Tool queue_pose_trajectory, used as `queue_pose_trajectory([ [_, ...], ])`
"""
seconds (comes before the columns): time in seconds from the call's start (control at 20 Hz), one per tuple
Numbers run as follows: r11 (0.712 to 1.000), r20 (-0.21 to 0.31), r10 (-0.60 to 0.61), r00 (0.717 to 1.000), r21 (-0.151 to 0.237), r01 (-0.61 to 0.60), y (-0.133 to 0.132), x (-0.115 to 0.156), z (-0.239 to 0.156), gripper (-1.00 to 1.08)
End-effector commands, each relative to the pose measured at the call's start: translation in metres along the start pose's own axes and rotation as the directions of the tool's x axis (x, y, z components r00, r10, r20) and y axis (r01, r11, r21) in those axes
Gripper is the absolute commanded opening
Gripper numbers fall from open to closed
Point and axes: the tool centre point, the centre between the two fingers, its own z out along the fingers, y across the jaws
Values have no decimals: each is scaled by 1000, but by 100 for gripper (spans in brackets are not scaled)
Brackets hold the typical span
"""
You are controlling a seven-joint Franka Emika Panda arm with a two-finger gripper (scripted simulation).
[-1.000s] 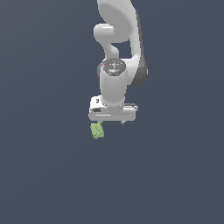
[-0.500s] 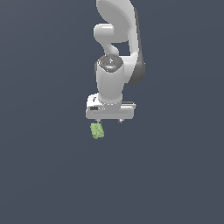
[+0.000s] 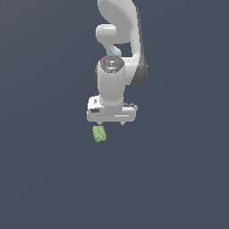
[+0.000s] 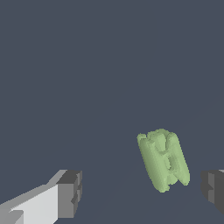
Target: Pick up the object and move it to a goal position.
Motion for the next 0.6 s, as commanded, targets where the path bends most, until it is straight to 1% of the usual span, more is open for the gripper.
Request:
queue_pose_trajectory([
  [0.0,1000,1,-11,1000,1,11,3,-1,3,100],
  [0.25,999,6,-55,998,3,55,13,-4,12,100],
  [0.55,991,13,-137,991,11,137,31,-11,30,100],
])
